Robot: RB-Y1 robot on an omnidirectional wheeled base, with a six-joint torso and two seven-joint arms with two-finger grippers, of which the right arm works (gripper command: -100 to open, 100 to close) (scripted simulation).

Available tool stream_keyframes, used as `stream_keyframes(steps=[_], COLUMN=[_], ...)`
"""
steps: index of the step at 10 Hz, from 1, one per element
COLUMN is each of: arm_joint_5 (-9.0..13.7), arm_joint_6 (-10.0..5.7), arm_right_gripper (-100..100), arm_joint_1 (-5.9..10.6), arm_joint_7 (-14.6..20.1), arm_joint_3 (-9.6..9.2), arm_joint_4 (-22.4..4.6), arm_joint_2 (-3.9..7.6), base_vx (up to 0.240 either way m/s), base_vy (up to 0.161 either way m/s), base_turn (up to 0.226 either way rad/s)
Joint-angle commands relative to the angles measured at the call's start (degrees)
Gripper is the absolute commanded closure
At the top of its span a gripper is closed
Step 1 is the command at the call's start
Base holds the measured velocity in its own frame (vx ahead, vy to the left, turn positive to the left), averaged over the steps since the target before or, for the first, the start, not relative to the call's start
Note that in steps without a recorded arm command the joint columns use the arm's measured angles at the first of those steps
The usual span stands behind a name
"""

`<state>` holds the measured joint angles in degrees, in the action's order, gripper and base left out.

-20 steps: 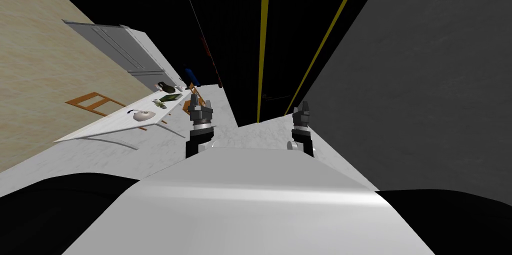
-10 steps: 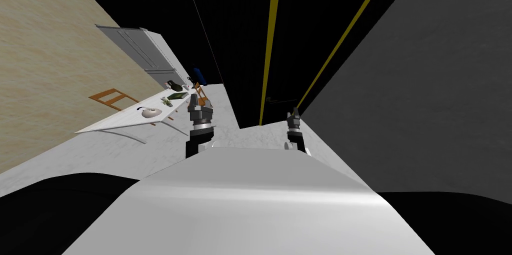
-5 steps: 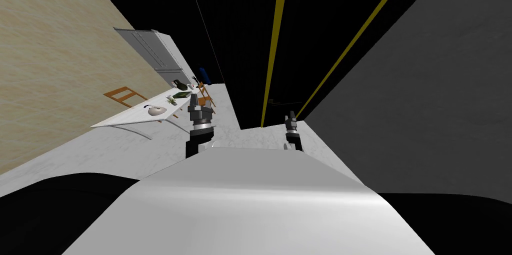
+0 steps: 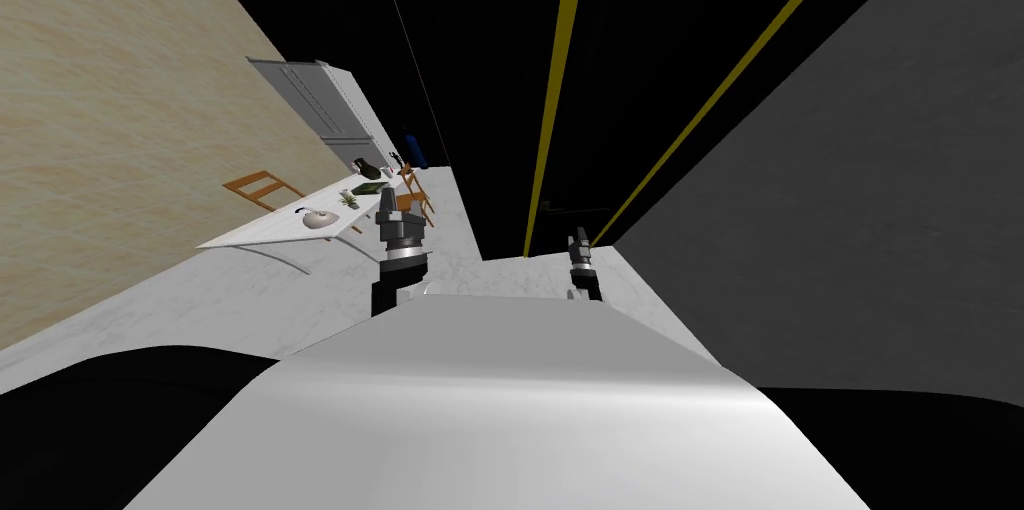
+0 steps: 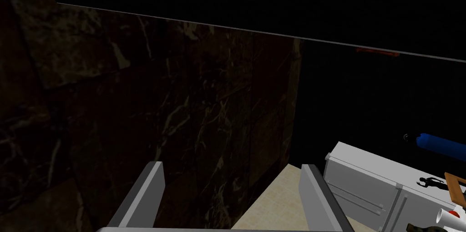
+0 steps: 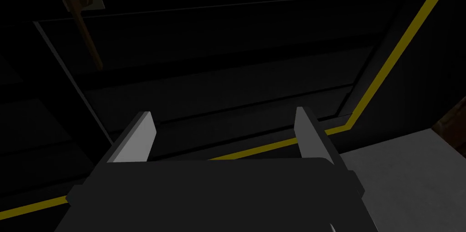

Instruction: Pull the door open

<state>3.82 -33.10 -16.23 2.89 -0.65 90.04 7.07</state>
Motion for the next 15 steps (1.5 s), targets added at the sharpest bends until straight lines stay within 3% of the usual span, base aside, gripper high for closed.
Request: stream_keyframes(steps=[1,3,4,5,6,11,12,15], arm_joint_5=[0.2,0.53,0.53,0.69,0.69,1.33,1.33,1.78], arm_joint_6=[-0.76,-2.19,-2.19,-2.9,-2.9,-5.69,-5.69,-7.65], arm_right_gripper=[-100,-100,-100,-100,-100,-100,-100,-100], arm_joint_1=[0.78,1.94,1.94,2.52,2.52,4.77,4.77,6.36], arm_joint_7=[0.52,1.37,1.37,1.79,1.79,3.45,3.45,4.62], arm_joint_3=[-0.06,-0.23,-0.23,-0.31,-0.31,-0.65,-0.65,-0.88], arm_joint_4=[-2.78,-6.61,-7.08,-9.17,-9.22,-17.61,-17.61,-23.35], arm_joint_2=[0.54,1.42,1.42,1.86,1.86,3.53,3.53,4.67], base_vx=[0.05,0.076,0.065,0.06,0.043,0.065,0.035,0.068], base_vy=[-0.017,-0.024,-0.033,-0.025,-0.022,-0.029,-0.029,-0.037], base_turn=[0.054,0.119,0.044,0.059,0.041,0.082,0.03,0.094])
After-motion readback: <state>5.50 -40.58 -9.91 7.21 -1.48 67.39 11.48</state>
